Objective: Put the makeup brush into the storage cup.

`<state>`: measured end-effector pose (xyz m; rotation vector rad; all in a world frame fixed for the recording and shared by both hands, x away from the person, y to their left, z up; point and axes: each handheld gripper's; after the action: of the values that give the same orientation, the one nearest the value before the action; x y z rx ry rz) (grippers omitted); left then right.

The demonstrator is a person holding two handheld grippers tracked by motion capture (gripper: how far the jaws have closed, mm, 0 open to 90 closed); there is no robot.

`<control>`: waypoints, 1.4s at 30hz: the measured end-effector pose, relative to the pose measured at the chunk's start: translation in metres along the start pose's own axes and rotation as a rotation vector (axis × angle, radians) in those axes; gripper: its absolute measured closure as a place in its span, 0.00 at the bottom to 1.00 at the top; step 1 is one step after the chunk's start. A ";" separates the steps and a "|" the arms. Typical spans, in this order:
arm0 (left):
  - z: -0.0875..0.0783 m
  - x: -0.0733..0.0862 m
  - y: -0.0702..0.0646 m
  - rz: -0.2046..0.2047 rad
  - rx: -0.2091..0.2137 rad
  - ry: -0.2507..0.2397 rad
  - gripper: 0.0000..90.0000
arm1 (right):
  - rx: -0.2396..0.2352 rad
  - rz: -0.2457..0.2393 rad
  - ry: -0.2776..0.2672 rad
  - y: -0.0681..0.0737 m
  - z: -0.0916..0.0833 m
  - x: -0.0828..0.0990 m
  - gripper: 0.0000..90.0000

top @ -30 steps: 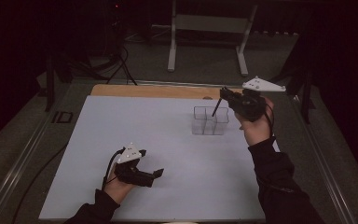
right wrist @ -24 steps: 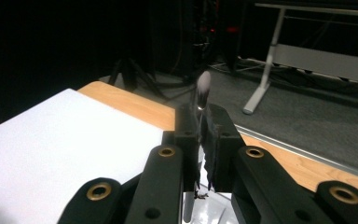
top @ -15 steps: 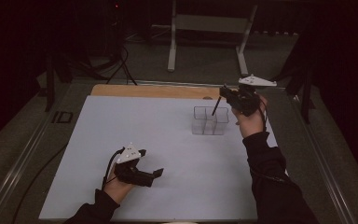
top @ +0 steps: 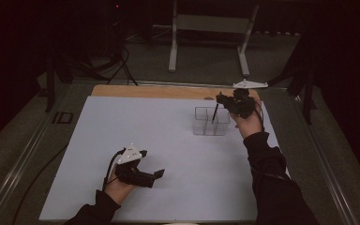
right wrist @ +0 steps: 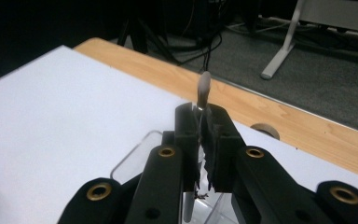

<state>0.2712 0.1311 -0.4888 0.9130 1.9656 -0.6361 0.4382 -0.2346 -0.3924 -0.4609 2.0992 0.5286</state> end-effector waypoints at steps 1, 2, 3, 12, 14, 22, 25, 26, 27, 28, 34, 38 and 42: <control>0.000 0.000 0.000 0.000 0.000 0.000 0.03 | -0.001 -0.005 0.006 0.000 0.001 0.001 0.94; 0.000 0.000 0.000 0.003 -0.002 0.002 0.03 | -0.002 -0.009 0.014 -0.001 0.003 0.002 0.94; 0.000 0.000 0.000 0.002 -0.002 0.001 0.03 | -0.001 -0.006 0.022 -0.001 0.005 0.002 0.94; 0.000 0.000 0.001 -0.001 -0.006 0.001 0.03 | 0.018 0.021 0.069 -0.005 0.015 0.008 0.94; 0.000 0.000 0.001 -0.001 -0.004 -0.001 0.03 | 0.013 0.033 0.090 -0.007 0.018 0.009 0.94; 0.000 0.000 0.001 0.002 -0.009 -0.002 0.03 | 0.020 0.053 0.147 -0.011 0.028 0.017 0.93; 0.000 0.000 0.001 0.001 -0.010 0.001 0.03 | 0.010 0.052 0.165 -0.012 0.030 0.019 0.77; 0.000 0.000 0.001 0.002 -0.009 0.002 0.03 | 0.000 0.068 0.169 -0.012 0.031 0.019 0.63; 0.000 0.000 0.001 0.003 -0.014 -0.002 0.03 | -0.002 0.066 0.176 -0.012 0.031 0.019 0.58; 0.000 0.000 0.000 0.004 -0.016 -0.002 0.03 | -0.004 0.058 0.175 -0.011 0.030 0.019 0.52; 0.000 0.000 0.000 0.003 -0.013 0.002 0.03 | -0.009 0.038 0.178 -0.008 0.028 0.017 0.31; 0.001 0.000 0.000 0.003 -0.012 0.005 0.03 | -0.035 0.037 0.182 -0.006 0.025 0.015 0.12; 0.001 -0.001 0.000 -0.003 0.003 0.018 0.03 | -0.022 0.054 0.179 -0.004 0.021 0.014 0.11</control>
<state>0.2722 0.1303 -0.4881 0.9206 1.9827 -0.6355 0.4471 -0.2284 -0.4155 -0.4798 2.2849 0.5596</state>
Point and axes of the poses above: each handheld gripper's, and its own axes: z roughly forward along the jaws, x roughly out of its underside, y roughly to its left, and after that the axes turned 7 degrees about z, right-handed
